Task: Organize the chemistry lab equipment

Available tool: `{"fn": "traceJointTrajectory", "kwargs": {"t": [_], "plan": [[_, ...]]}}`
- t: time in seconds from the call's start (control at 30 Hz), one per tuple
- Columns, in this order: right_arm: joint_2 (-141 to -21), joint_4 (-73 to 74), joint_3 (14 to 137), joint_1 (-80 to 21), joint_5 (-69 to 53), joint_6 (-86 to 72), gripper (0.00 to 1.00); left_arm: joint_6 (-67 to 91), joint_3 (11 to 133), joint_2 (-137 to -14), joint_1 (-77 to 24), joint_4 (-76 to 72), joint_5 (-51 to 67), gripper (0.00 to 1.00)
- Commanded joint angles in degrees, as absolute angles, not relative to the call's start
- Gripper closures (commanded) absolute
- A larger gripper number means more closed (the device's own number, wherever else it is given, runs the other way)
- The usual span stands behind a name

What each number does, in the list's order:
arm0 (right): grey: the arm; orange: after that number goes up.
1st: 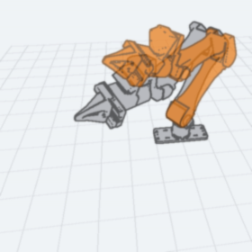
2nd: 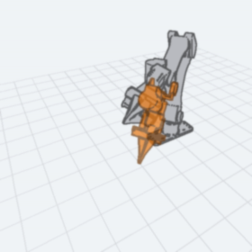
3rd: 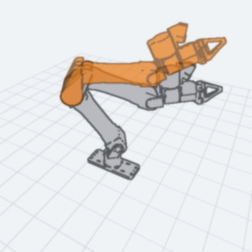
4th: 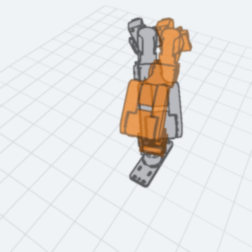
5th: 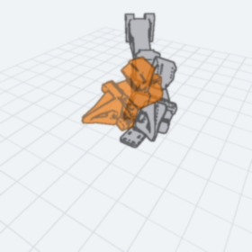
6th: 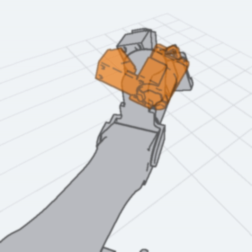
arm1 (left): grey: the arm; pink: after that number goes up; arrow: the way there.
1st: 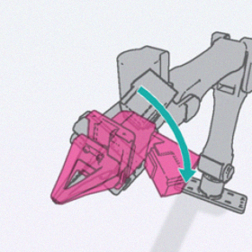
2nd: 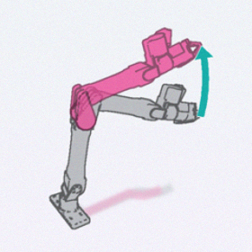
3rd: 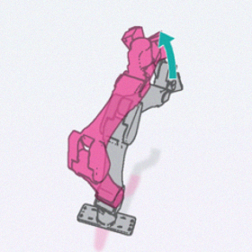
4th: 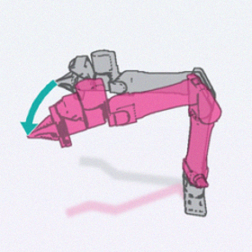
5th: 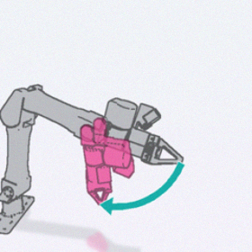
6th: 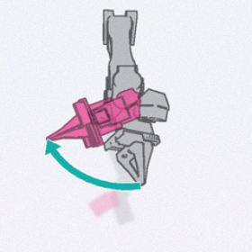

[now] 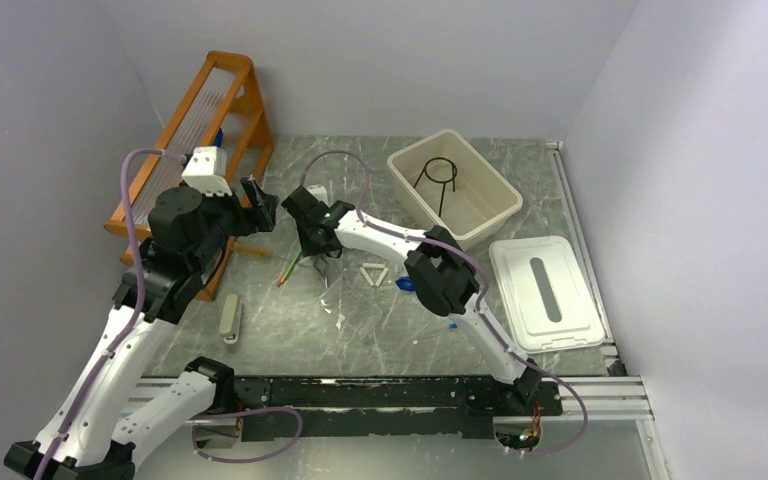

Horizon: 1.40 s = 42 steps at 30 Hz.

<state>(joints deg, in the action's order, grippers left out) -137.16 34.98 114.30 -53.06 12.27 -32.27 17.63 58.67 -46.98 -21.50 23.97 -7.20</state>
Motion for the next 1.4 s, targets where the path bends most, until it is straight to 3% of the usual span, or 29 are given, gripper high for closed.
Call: {"fn": "traceJointTrajectory", "kwargs": {"t": [0.0,0.47,0.93,1.37], "plan": [[-142.0,41.4,118.6,-52.9,11.9,-31.4,0.60,15.2,58.9,-47.2,-21.7,24.8,-9.9,0.14],[-141.9,39.2,121.0,-53.0,15.2,-29.5,1.00,15.4,59.7,-48.1,-21.7,25.6,-11.1,0.13],[-129.0,24.1,115.5,-50.6,16.0,-27.3,1.00,15.4,60.6,-46.4,-21.7,26.6,-13.5,0.13],[-118.3,23.1,100.9,-46.9,10.5,-25.7,1.00,17.6,57.5,-47.2,-21.7,24.8,-10.2,0.14]]}}
